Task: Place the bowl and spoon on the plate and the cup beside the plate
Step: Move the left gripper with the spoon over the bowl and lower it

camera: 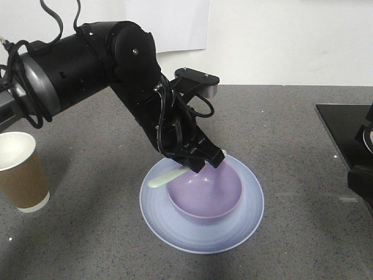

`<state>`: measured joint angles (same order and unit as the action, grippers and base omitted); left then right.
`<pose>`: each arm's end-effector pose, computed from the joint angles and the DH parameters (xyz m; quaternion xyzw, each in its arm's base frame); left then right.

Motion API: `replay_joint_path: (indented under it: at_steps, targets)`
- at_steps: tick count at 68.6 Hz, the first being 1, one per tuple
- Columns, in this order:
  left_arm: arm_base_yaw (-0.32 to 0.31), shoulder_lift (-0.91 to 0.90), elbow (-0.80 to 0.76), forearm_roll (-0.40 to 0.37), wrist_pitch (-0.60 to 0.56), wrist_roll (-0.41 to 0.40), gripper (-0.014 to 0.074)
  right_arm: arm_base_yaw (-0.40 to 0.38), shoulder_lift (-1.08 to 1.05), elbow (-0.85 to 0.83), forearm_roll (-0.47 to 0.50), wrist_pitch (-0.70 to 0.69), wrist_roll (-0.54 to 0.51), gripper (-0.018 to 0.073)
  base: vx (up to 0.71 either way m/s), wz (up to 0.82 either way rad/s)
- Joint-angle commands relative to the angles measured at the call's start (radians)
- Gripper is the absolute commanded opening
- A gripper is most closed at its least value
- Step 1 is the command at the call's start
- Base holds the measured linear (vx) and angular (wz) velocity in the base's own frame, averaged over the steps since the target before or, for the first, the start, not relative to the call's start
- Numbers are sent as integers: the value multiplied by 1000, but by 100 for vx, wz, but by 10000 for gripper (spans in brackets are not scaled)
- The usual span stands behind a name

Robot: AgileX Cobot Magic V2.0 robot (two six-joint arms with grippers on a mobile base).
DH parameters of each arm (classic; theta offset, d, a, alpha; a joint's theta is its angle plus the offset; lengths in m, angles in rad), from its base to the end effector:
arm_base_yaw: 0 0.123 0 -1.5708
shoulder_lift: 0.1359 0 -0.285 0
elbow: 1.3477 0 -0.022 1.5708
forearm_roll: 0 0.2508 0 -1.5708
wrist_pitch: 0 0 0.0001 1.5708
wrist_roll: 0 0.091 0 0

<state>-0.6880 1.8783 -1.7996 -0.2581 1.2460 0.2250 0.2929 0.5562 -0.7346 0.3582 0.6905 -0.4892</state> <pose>0.2970 -0.2726 0.3214 0.4129 0.8867 -0.1614 0.1309 0.0886 0.0480 0.3579 -0.2653 0.7850 0.1167 0.5475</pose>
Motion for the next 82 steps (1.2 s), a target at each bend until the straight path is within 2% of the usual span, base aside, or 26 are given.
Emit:
replay_joint_path:
  at_steps: [1,6,27,38,44,82]
  targets:
    - [-5,-44,-31,45,5,-45,-6,-5,3,-22,8,-74,-6,-1,0,0]
    - [-6,-44,-31,58,5,-64,-6,-5,3,-22,8,-74,-6,-1,0,0]
    - [-36,-48,-31,-4,5,-86,-6,-5,3,-22,6,-75,-6,-1,0,0]
    - [-37,-102,32,34,5,-101,-6,-5,3,-22,1,-77,-6,-1,0,0]
    - [-37,-129,74,40,5,-82,-6,-5,3,-22,0,-90,-6,-1,0,0]
    - [-37,-74,73,41,4,-66,-6,-5,3,-22,10,-117,-6,-1,0,0]
